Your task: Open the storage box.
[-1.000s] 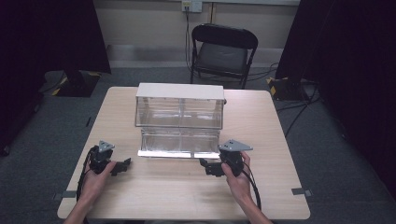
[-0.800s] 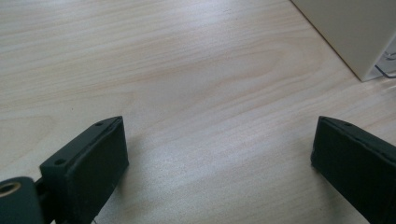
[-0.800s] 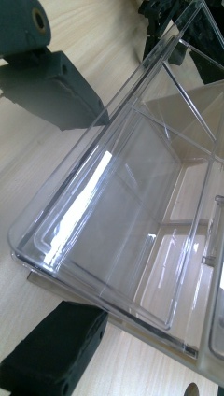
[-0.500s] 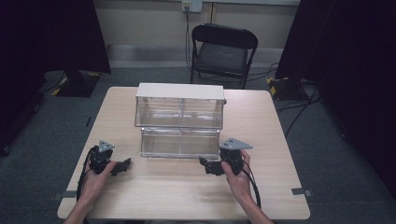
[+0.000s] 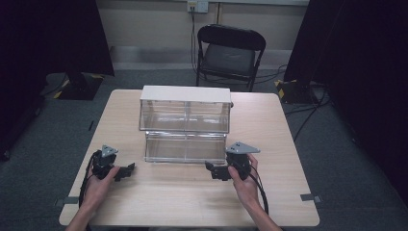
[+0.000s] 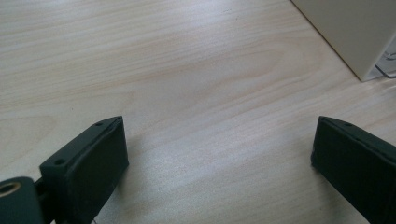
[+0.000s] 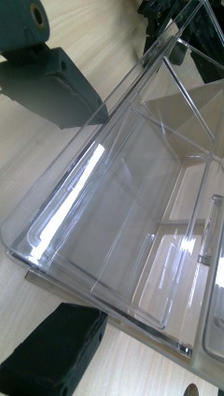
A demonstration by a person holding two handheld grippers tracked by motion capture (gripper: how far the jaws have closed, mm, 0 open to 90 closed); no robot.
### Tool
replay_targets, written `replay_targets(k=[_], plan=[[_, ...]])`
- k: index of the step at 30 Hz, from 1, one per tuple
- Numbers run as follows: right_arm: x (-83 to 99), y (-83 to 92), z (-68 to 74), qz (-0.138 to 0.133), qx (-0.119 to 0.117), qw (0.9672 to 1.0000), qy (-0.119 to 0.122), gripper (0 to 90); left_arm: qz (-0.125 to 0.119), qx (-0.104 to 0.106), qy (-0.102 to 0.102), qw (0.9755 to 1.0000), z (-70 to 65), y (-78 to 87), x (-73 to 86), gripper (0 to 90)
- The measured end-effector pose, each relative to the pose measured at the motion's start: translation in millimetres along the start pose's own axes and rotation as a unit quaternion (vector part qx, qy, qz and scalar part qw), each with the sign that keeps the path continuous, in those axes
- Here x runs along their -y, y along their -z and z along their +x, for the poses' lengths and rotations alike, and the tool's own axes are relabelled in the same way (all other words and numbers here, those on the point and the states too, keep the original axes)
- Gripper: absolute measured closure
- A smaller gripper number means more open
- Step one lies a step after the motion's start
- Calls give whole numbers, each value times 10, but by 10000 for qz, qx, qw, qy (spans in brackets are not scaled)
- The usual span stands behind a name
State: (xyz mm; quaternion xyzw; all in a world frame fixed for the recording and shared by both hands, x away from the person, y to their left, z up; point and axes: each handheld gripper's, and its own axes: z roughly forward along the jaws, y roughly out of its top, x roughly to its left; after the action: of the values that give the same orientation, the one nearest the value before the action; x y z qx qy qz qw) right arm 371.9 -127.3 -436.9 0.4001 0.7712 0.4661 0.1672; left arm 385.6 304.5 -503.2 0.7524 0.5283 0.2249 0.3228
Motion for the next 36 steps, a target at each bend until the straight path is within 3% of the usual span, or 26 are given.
replay_targets(k=[36], plan=[[-104, 69, -7, -139, -78, 9999, 34, 59, 2, 4, 9, 10000, -1, 0, 0, 33]])
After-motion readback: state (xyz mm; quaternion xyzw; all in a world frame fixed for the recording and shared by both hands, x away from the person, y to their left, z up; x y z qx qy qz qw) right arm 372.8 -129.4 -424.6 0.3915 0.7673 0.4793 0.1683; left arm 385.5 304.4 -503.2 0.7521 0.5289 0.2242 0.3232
